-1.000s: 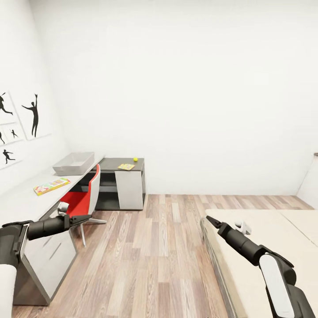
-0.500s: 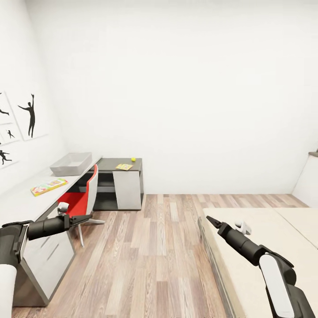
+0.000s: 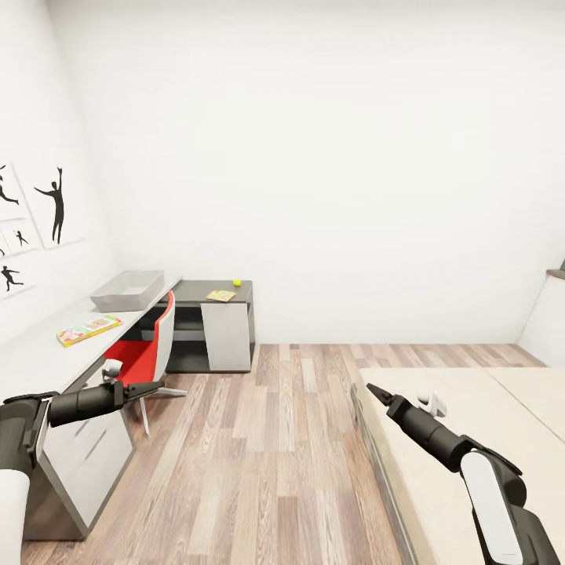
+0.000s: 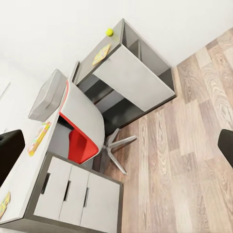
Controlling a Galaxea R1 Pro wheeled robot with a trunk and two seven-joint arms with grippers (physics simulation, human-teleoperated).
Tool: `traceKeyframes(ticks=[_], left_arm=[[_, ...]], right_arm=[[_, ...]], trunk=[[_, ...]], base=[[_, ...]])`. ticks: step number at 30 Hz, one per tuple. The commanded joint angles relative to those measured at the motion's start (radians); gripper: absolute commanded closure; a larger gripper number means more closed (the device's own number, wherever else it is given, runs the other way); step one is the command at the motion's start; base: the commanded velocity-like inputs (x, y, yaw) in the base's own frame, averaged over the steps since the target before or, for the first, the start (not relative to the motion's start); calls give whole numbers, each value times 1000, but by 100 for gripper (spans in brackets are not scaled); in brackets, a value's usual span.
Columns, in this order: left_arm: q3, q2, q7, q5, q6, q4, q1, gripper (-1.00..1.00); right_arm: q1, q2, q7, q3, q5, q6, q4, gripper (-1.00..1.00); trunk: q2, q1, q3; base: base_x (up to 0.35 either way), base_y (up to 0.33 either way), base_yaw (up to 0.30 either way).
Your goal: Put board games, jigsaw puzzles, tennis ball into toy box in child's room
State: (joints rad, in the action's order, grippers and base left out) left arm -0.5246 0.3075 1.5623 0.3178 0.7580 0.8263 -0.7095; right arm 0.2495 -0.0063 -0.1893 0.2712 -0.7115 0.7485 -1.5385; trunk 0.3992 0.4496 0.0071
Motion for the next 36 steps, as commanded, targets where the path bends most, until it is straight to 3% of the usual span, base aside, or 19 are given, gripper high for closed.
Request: traceKeyframes(ticks=[1,36], left_arm=[[-3,-1,8,10,11,1,-1,-100],[-3,-1,8,10,12,1,-1,-100]], right_arm=[[0,0,-6,2,3,5,0,-100],[0,0,-6,2,3,6,0,-100]], trunk=[[1,0,0],[1,0,0]], base=[[-2,0,0],[-20,-23,0]])
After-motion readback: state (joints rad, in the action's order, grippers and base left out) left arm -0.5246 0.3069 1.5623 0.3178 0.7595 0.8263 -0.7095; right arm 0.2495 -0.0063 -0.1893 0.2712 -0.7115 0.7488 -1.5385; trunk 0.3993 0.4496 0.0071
